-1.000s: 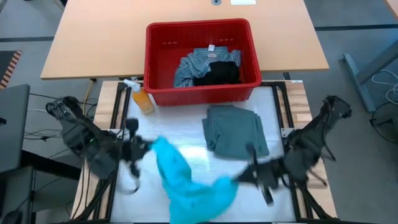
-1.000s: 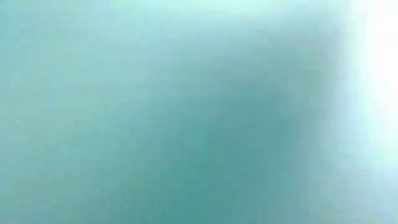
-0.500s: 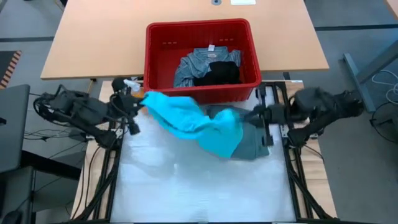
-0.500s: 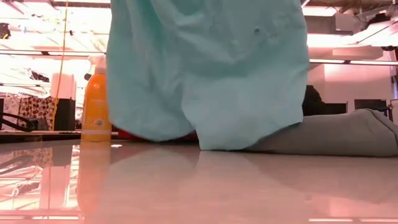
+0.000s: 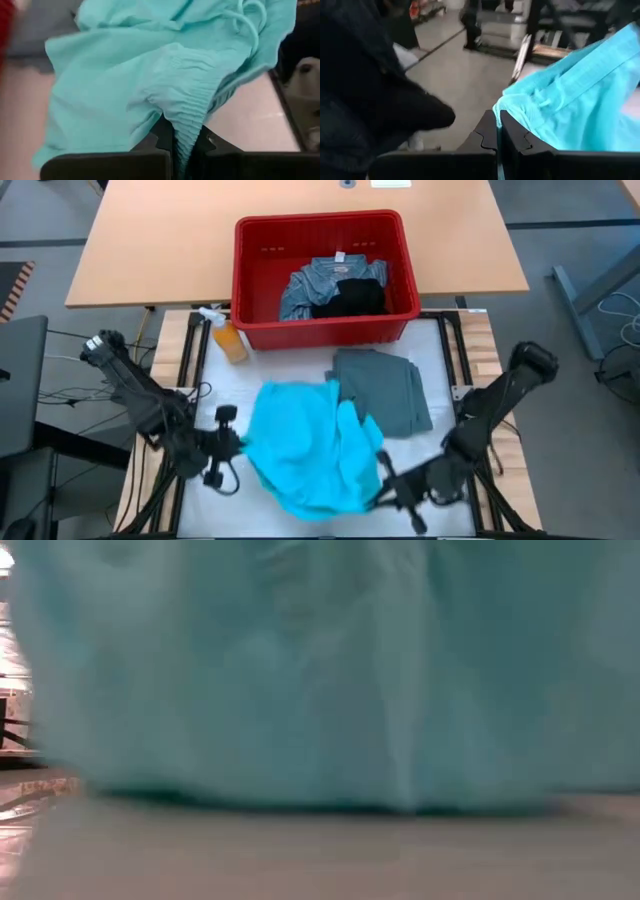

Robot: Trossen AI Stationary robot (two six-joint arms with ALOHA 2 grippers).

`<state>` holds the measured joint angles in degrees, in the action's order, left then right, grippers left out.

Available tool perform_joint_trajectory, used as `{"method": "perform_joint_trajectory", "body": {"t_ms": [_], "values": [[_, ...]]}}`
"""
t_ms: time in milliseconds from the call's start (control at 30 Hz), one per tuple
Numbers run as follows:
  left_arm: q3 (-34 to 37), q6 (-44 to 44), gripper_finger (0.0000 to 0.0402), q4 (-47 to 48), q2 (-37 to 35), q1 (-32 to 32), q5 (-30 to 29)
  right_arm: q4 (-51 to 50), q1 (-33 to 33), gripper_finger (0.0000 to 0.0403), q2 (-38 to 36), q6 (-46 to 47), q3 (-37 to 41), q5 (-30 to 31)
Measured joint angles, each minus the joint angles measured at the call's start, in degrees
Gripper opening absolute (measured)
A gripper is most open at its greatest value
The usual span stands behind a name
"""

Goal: Fold Laundry from Bin
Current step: Fold the light blue shorts

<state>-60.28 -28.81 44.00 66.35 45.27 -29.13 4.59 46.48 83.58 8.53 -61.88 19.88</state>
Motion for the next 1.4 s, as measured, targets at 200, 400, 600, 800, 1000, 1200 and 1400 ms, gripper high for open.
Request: {"method": "perform_joint_trajectory", "body": {"t_ms": [200,400,600,800,1000,1200,1400], "values": [[6.0,-16.0,0.0,-2.6,0.3,7.3,-4.7,7.1,4.0,0.0023,5.6,0.1,0.2,6.4],[5.4,-16.7,0.0,-3.1,0.2,10.7,-10.8,7.6,6.0,0.0023,5.3,-0.8,0.1,12.2],[1.5,-3.0,0.0,-4.3,0.1,7.7,-22.3,9.3,3.8,0.0023,-0.1,-14.5,0.1,16.3],[-5.7,15.8,0.0,-6.1,0.0,-6.9,-18.5,9.2,-4.5,0.0023,-9.7,-30.7,0.1,17.8],[-19.9,36.8,0.0,-6.2,0.0,-24.1,-18.0,15.3,-18.2,0.0023,-21.1,-52.9,0.1,17.0],[-35.4,47.9,0.0,-7.6,-0.3,-34.2,-12.3,19.3,-29.2,0.0023,-29.2,-56.8,-1.8,-4.7],[-40.5,42.9,0.0,-2.7,-0.8,-34.7,1.0,6.8,-28.4,0.0023,-30.0,-46.1,-5.0,-15.7]]}}
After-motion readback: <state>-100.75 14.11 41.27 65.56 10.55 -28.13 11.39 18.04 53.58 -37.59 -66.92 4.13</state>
